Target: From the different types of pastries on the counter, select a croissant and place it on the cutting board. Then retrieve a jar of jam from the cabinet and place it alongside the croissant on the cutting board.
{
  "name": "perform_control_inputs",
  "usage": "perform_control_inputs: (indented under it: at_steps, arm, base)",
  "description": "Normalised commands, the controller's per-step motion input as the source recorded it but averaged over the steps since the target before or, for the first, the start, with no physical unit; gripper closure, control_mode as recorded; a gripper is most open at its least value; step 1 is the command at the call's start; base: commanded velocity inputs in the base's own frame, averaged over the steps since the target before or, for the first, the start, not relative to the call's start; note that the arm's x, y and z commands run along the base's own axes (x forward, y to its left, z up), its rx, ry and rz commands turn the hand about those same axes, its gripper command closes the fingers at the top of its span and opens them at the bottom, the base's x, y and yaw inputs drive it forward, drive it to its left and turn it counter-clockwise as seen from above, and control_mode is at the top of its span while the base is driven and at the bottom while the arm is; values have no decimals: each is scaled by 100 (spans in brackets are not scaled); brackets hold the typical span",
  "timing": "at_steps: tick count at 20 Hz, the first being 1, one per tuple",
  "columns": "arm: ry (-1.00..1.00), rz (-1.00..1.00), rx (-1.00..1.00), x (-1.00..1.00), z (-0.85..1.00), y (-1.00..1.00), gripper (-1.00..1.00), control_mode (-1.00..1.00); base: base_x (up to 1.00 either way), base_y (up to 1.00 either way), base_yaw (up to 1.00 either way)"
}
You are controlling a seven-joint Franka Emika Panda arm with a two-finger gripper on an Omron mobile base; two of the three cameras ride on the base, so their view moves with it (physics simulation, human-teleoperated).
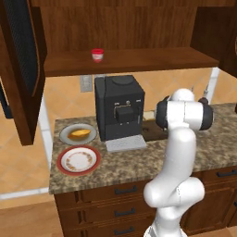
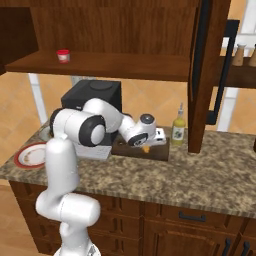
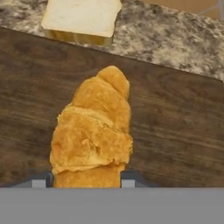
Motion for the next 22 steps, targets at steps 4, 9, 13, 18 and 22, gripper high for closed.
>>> perform_control_inputs:
  at_steps: [4,9,13,18,22]
  arm:
    - [4,-1,0,25,-53,-1,-100,-100]
    - [1,0,0,14,-55,-4,-100,-100]
    - [0,0,0,1,2,0,-100,-100]
    - [0,0,1,-22,40,0,-100,-100]
    - [-12,0,6,-91,63,0,-100,-100]
  base:
    - [0,0,0]
    - [0,0,0]
    - [0,0,0]
    - [0,0,0]
    - [0,0,0]
